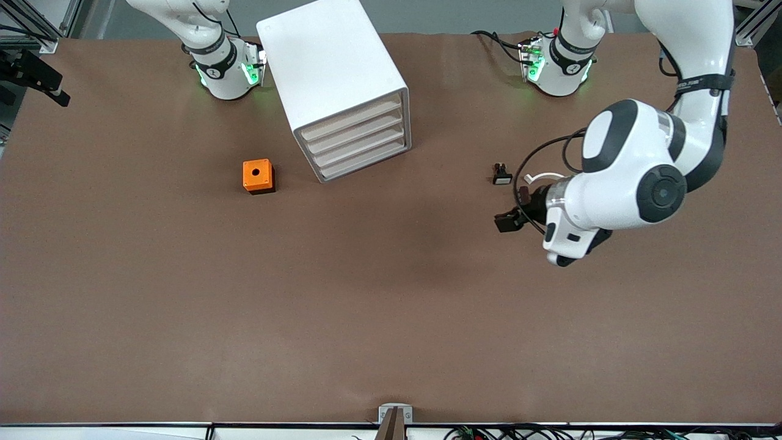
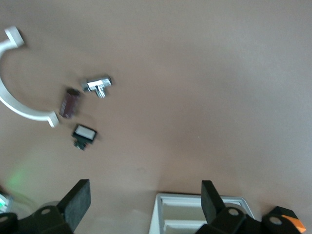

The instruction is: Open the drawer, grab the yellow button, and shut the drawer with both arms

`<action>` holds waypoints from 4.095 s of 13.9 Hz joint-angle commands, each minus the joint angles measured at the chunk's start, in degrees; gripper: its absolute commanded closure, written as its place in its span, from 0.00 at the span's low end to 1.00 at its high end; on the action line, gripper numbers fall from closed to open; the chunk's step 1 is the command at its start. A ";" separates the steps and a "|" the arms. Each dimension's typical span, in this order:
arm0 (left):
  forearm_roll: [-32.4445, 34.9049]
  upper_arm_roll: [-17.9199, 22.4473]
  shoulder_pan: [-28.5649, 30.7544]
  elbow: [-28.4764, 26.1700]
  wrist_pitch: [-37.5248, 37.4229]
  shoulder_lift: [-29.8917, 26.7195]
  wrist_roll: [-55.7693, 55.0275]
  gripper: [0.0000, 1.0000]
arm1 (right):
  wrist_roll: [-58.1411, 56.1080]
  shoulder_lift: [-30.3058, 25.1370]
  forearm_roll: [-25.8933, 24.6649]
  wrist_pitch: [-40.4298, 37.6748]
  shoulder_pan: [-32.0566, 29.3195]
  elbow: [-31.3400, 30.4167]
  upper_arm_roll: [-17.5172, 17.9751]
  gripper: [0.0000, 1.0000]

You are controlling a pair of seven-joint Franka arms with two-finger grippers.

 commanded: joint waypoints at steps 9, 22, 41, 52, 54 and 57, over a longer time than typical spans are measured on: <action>-8.17 0.24 -8.06 5.84 0.31 8.43 -24.30 0.00 | 0.93 -1.16 -0.03 -0.11 0.27 -0.83 0.02 0.00; -25.50 0.24 -9.46 7.70 -4.50 15.02 -52.07 0.00 | 0.93 -1.16 -0.03 -0.55 0.27 -0.83 0.02 0.00; -40.62 0.24 -13.07 7.52 -21.92 22.50 -76.18 0.44 | 0.22 -0.37 -0.03 -0.99 0.27 0.83 -0.07 0.00; -42.38 0.24 -18.17 5.77 -23.06 24.09 -82.42 0.44 | 0.22 1.47 -0.12 -0.90 0.09 2.68 -0.07 0.00; -42.21 0.24 -18.96 4.89 -24.29 24.09 -82.60 0.44 | 0.22 2.35 -0.12 -0.90 0.09 3.74 -0.16 0.00; -42.38 0.24 -20.36 4.10 -25.96 23.91 -82.68 0.51 | 0.57 3.59 -0.04 -0.81 0.26 4.88 -0.07 0.00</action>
